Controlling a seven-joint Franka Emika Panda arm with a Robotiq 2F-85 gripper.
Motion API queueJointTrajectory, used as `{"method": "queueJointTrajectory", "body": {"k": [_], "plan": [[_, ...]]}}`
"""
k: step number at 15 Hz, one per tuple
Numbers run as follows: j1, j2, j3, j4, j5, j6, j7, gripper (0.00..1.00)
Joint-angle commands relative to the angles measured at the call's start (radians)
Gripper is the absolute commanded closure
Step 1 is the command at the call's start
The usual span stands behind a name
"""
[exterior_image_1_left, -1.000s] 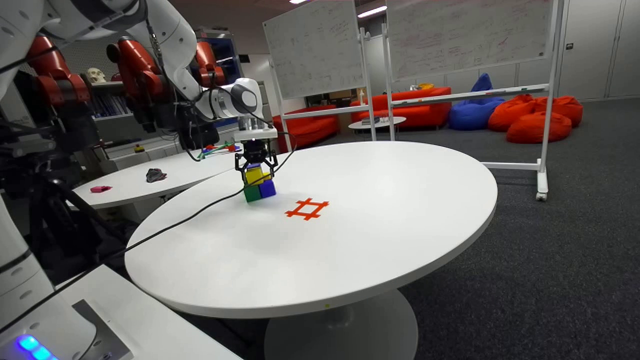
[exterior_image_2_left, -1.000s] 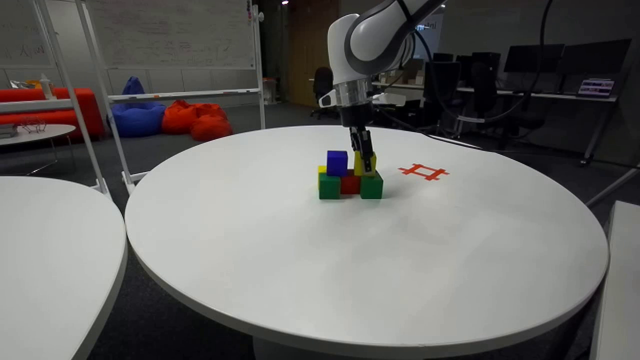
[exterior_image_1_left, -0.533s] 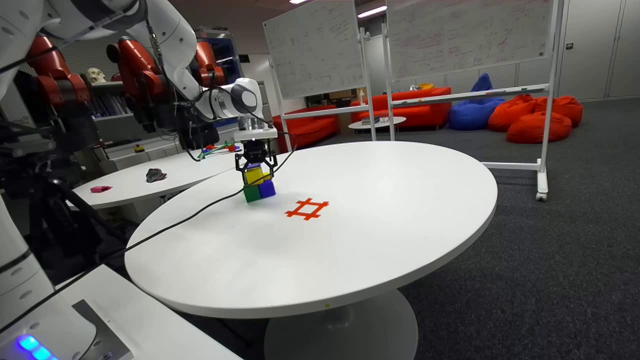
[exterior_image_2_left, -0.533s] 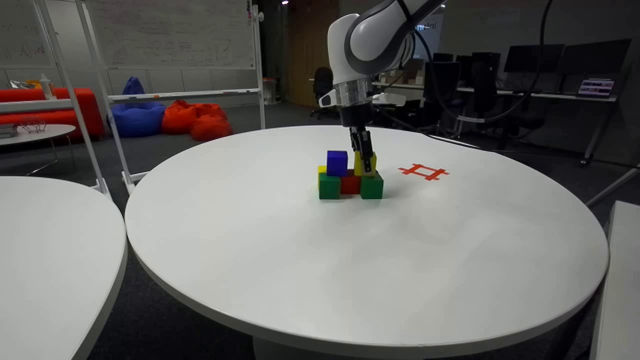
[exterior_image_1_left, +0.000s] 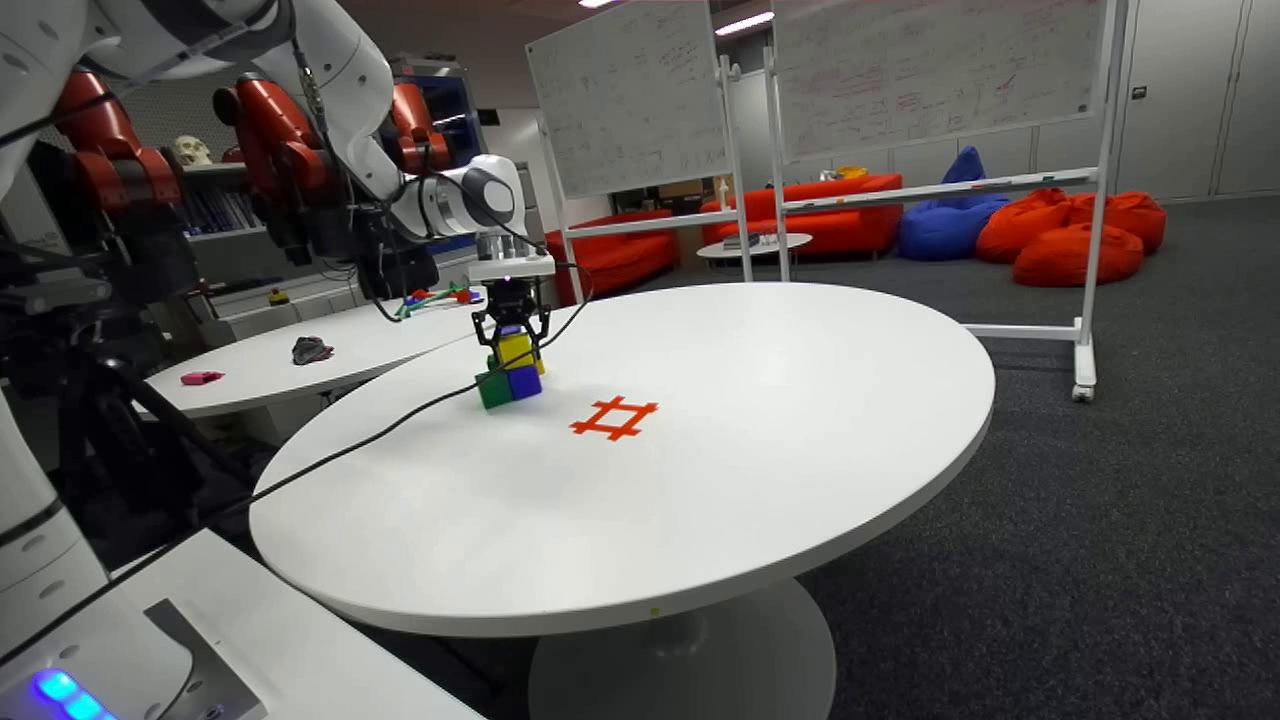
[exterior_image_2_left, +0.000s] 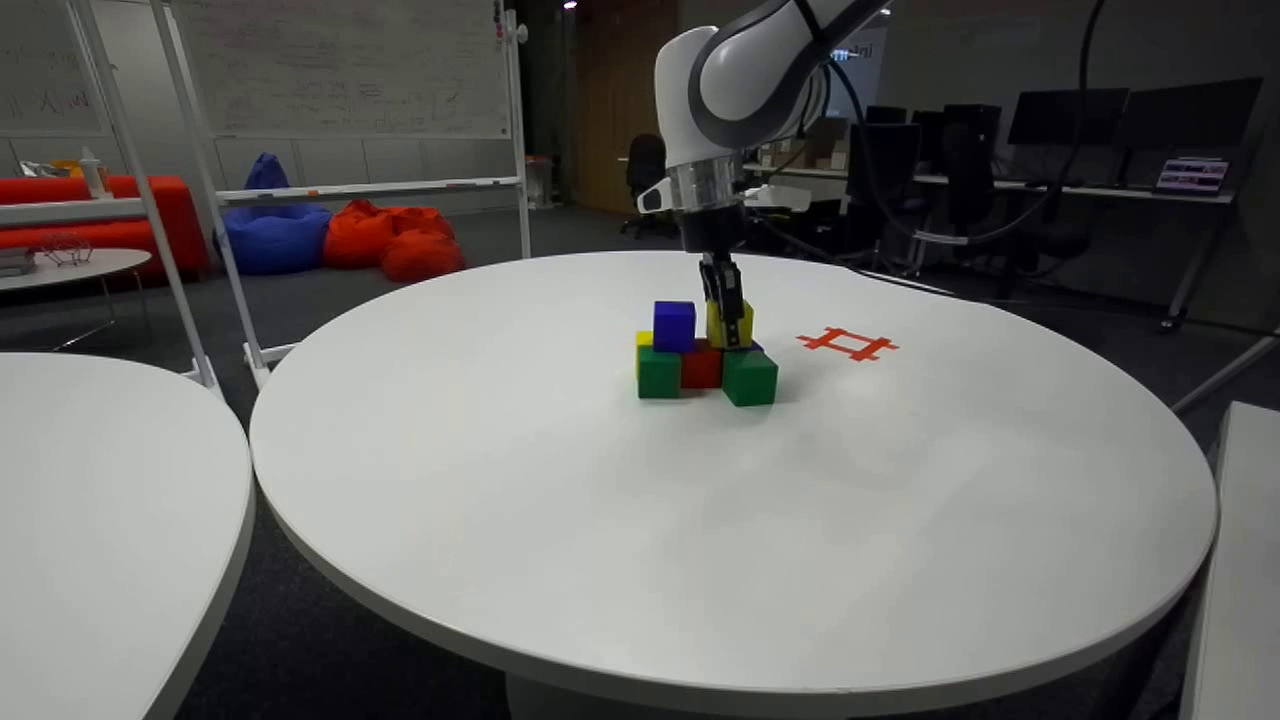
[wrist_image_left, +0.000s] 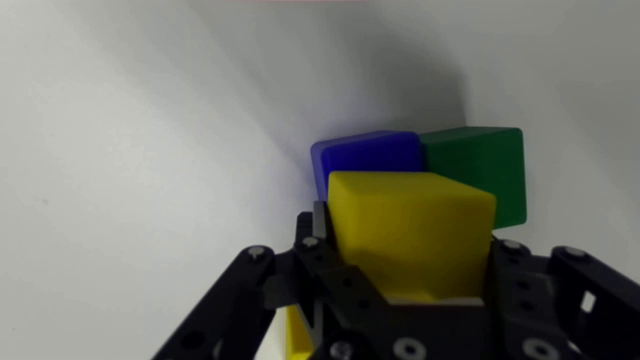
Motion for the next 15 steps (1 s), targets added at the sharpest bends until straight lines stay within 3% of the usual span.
{"method": "queueJointTrajectory", "body": {"k": [1,15], "plan": [[-0.006,0.006,0.008,0.006,-0.011,0.000,0.007,0.68],[-0.020,0.006,0.006,0.010,0.003,-0.005,0.008,0.68]]}}
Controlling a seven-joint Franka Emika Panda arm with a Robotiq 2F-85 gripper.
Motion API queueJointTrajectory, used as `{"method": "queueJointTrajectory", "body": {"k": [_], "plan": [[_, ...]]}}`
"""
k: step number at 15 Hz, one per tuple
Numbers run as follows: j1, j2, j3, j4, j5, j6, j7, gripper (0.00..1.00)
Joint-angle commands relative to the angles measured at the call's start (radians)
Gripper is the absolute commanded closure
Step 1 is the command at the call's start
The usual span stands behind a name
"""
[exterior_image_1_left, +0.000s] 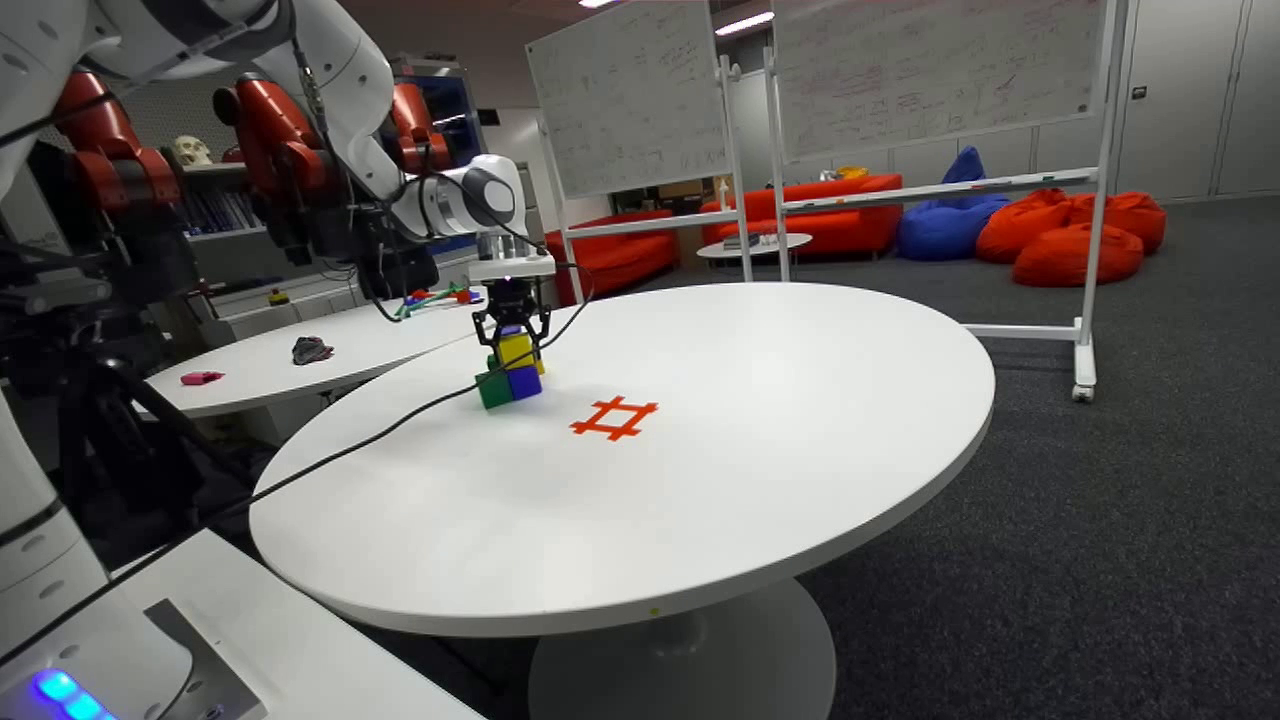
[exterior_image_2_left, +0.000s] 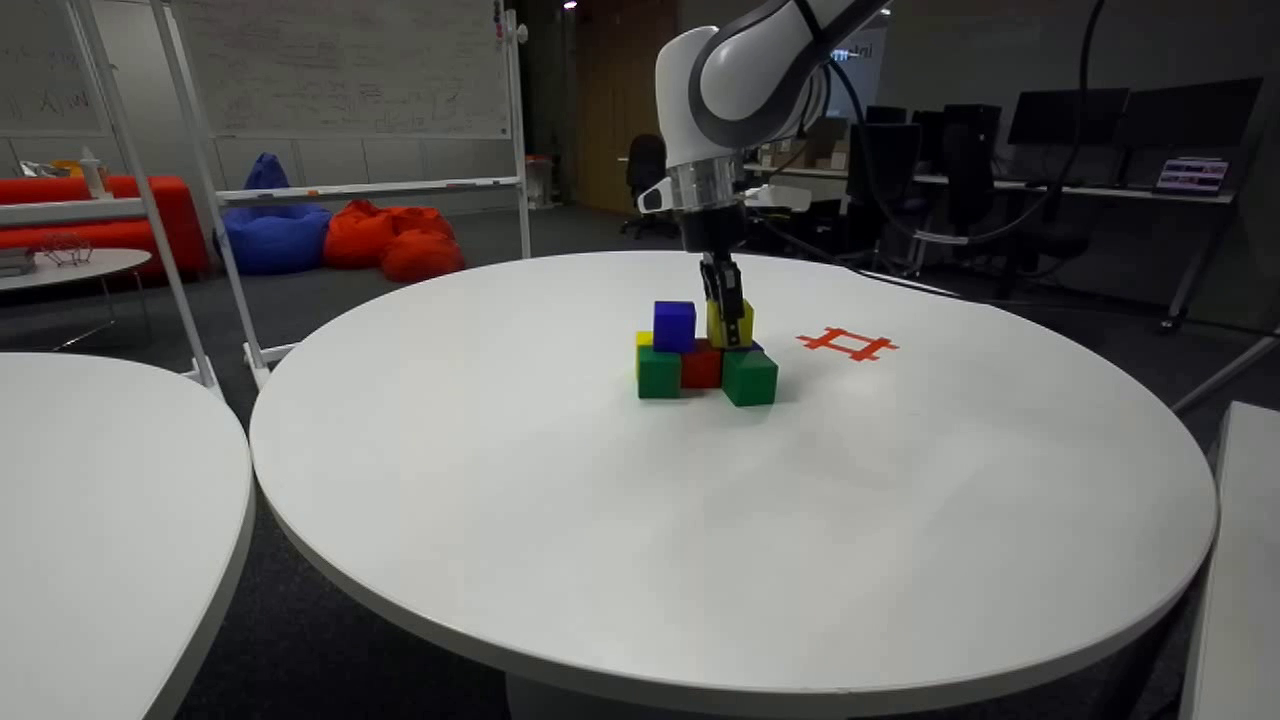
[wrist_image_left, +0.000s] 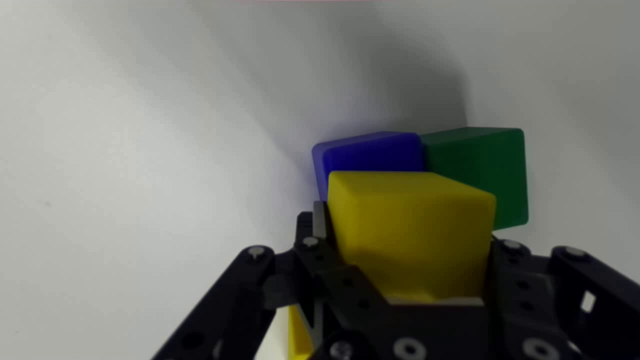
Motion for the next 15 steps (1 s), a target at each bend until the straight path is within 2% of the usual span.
{"method": "queueJointTrajectory", "body": {"k": [1,11,15], "plan": [[-0.023,0.005,0.005,0.011,0.005,-0.006,0.006,0.68],[-0.070,0.002,-0.001,0.021,0.023,-0.023,0.006,0.68],[-0.107,-0.015,0.002,0.008,0.069,-0.010,0.009,0.68]]}}
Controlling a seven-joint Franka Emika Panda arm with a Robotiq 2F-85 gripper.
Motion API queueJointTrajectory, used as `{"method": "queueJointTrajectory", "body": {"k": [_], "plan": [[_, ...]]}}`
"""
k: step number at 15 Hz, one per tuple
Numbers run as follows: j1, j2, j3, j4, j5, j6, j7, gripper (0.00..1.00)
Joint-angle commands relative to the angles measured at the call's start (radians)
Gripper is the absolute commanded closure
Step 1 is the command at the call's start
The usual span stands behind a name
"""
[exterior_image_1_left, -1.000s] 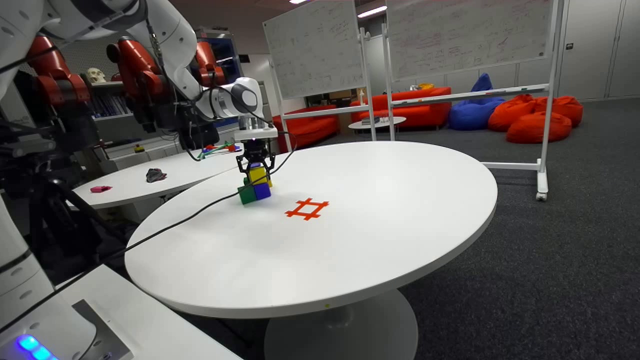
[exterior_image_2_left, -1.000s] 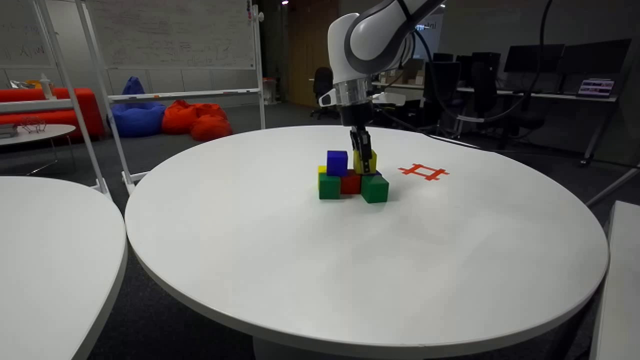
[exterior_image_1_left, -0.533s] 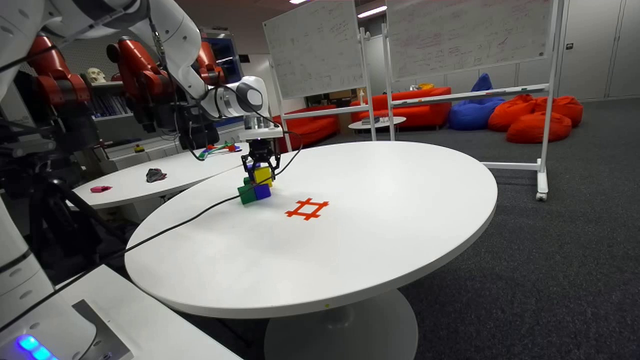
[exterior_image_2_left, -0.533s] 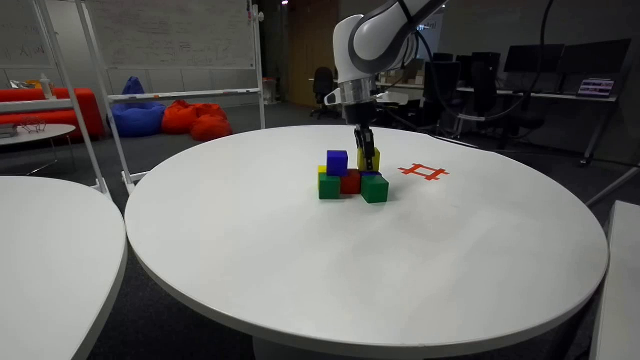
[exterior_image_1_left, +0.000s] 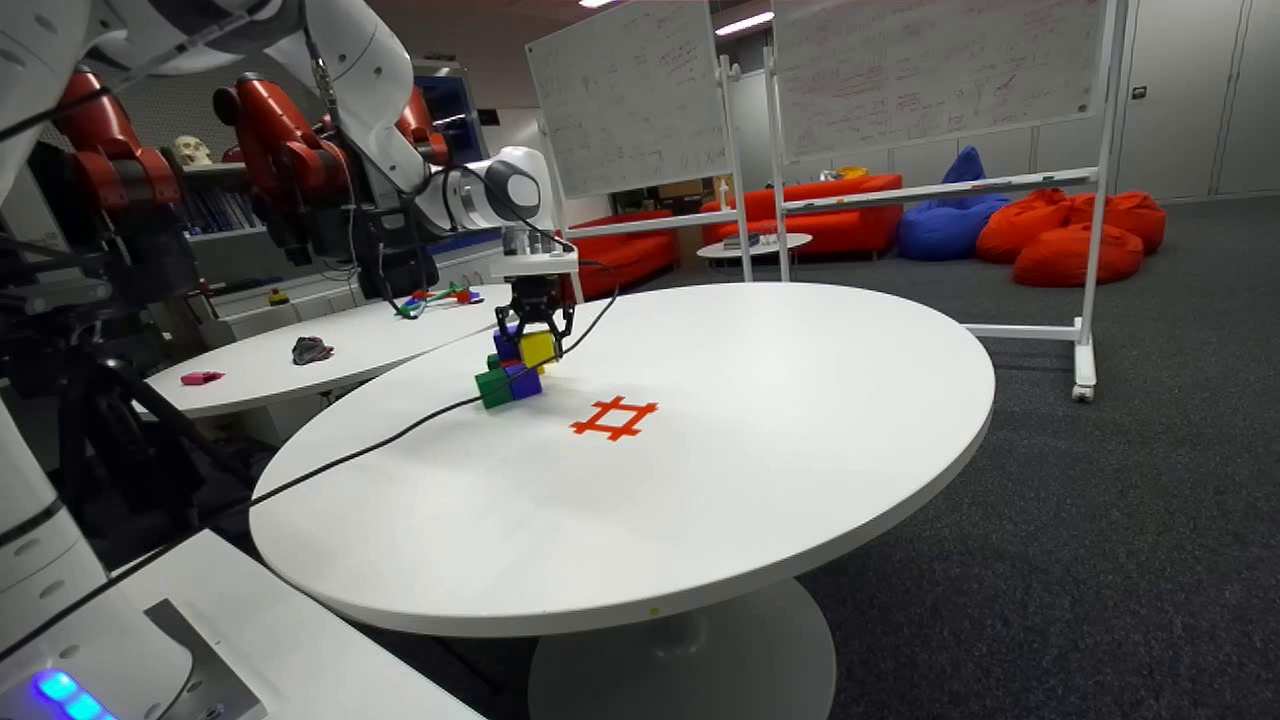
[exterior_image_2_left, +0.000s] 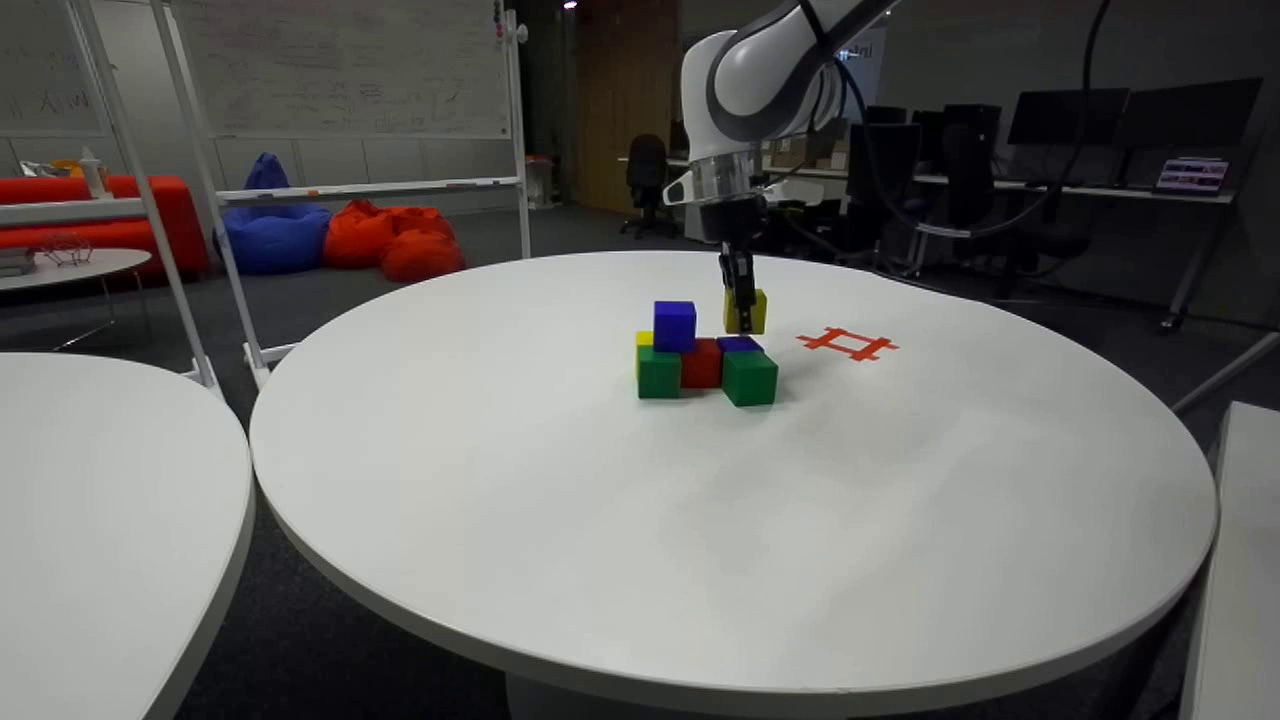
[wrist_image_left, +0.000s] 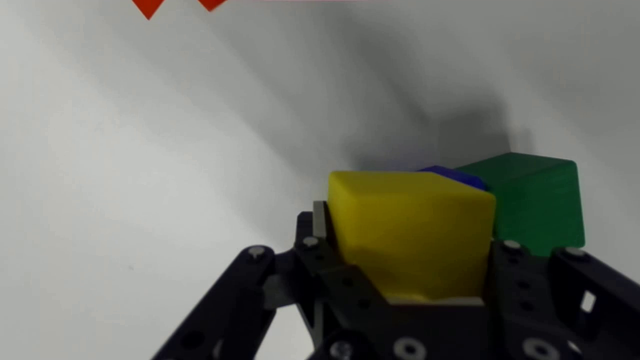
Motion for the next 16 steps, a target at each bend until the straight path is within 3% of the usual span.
{"method": "queueJointTrajectory", "body": {"k": [1,8,16], "plan": [[-0.038,-0.018,0.008,-0.005,0.050,-0.001,0.005,0.68],[-0.045,-0.024,0.004,-0.011,0.068,0.007,0.015,0.68],[0.007,-0.016,-0.027,0.023,0.027,-0.005,0.197,0.68]]}}
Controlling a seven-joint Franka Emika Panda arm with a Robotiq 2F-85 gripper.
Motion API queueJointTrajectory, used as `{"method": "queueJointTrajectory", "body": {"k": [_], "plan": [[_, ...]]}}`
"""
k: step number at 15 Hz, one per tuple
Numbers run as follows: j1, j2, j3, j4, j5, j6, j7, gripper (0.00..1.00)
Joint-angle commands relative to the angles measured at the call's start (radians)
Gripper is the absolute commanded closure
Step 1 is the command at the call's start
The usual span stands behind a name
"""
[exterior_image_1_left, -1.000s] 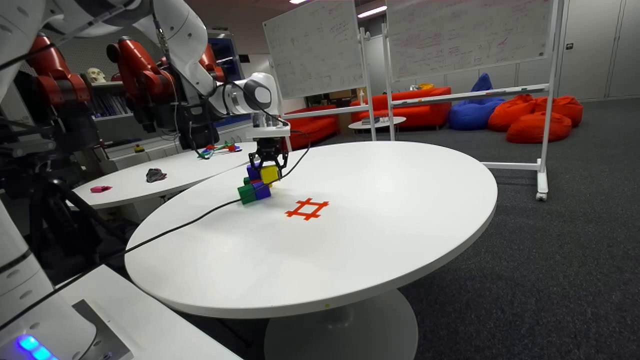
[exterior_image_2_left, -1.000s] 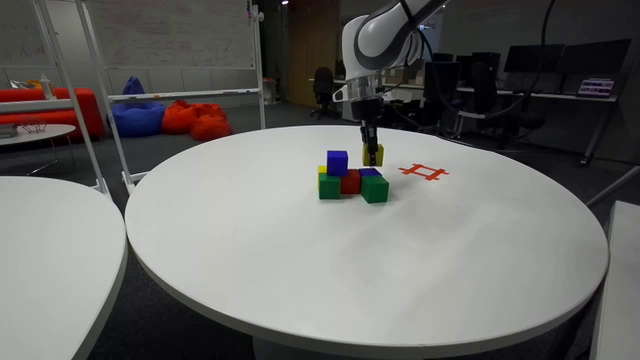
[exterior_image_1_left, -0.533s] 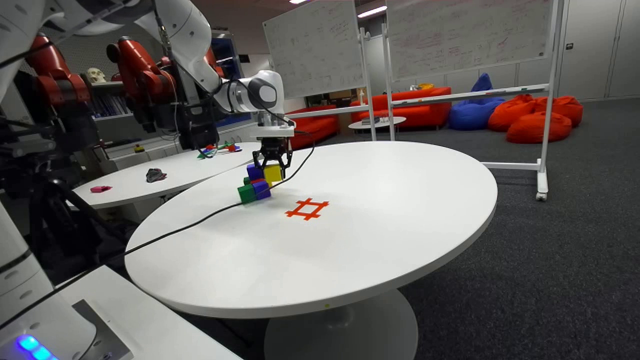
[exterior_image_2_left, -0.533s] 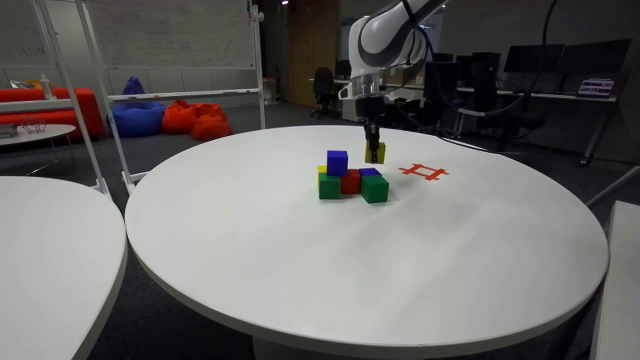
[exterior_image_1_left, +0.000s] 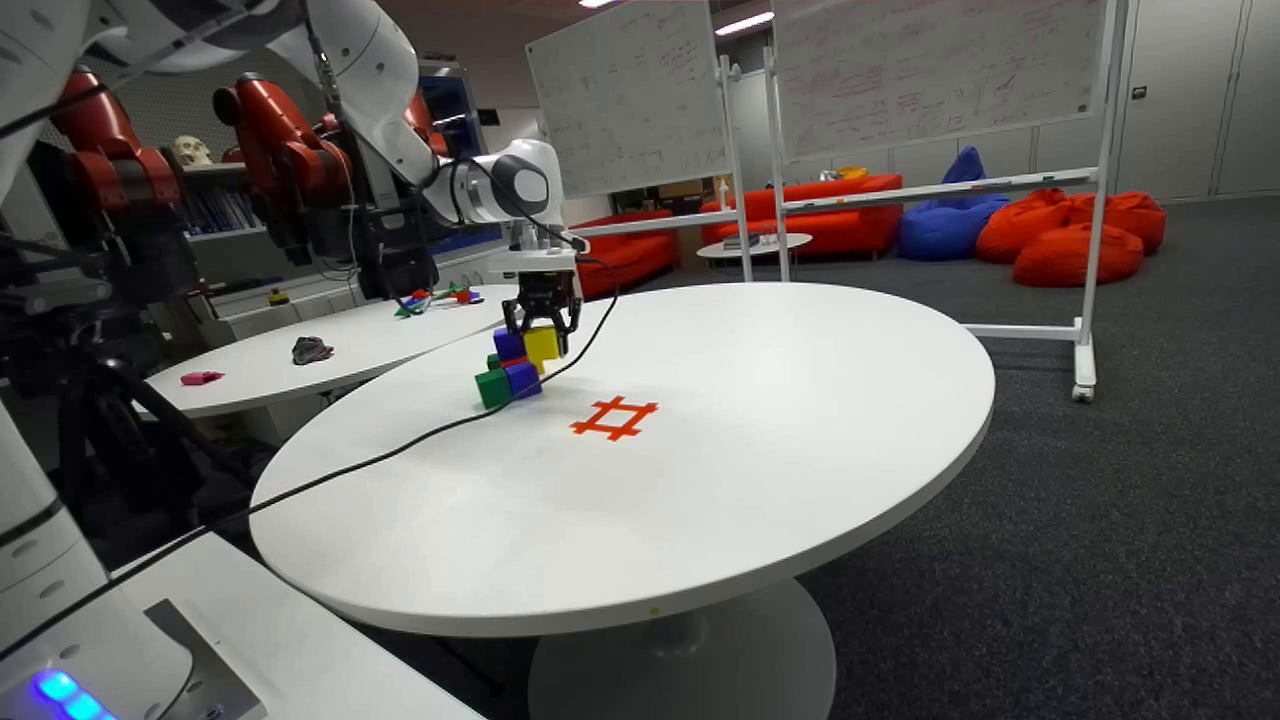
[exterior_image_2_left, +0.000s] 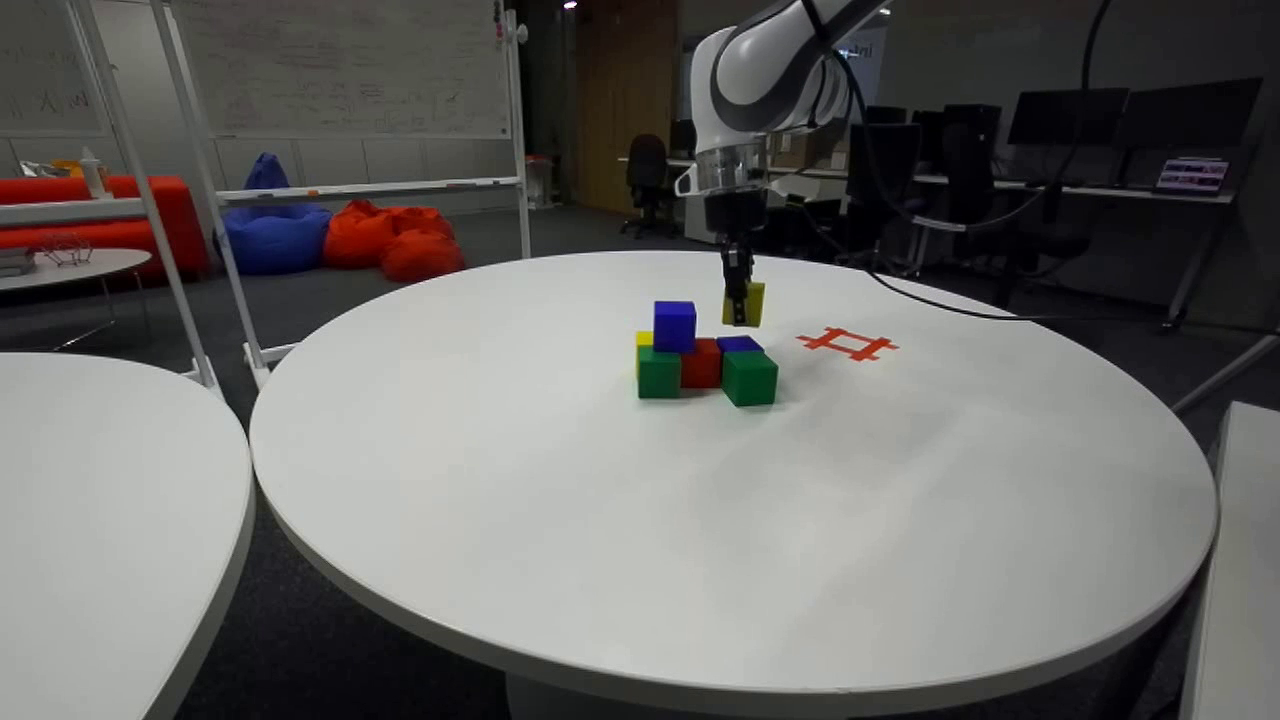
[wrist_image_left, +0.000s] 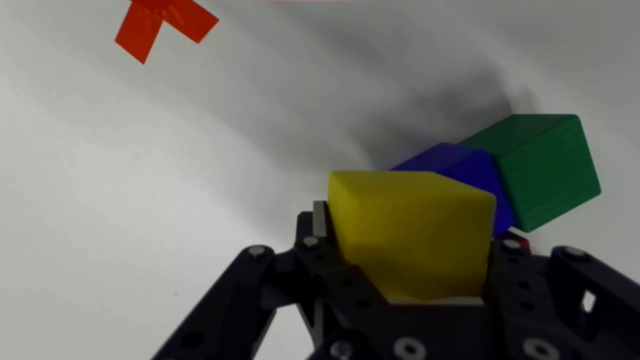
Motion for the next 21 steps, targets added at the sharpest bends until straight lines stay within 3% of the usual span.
{"method": "queueJointTrajectory", "body": {"k": [1,11,21], "plan": [[0.030,-0.012,-0.020,0.015,-0.026,-0.011,0.057,0.68],[0.054,0.014,-0.023,0.063,-0.034,-0.042,0.082,0.68],[0.054,0.062,-0.046,0.261,-0.042,-0.212,0.078,0.68]]}}
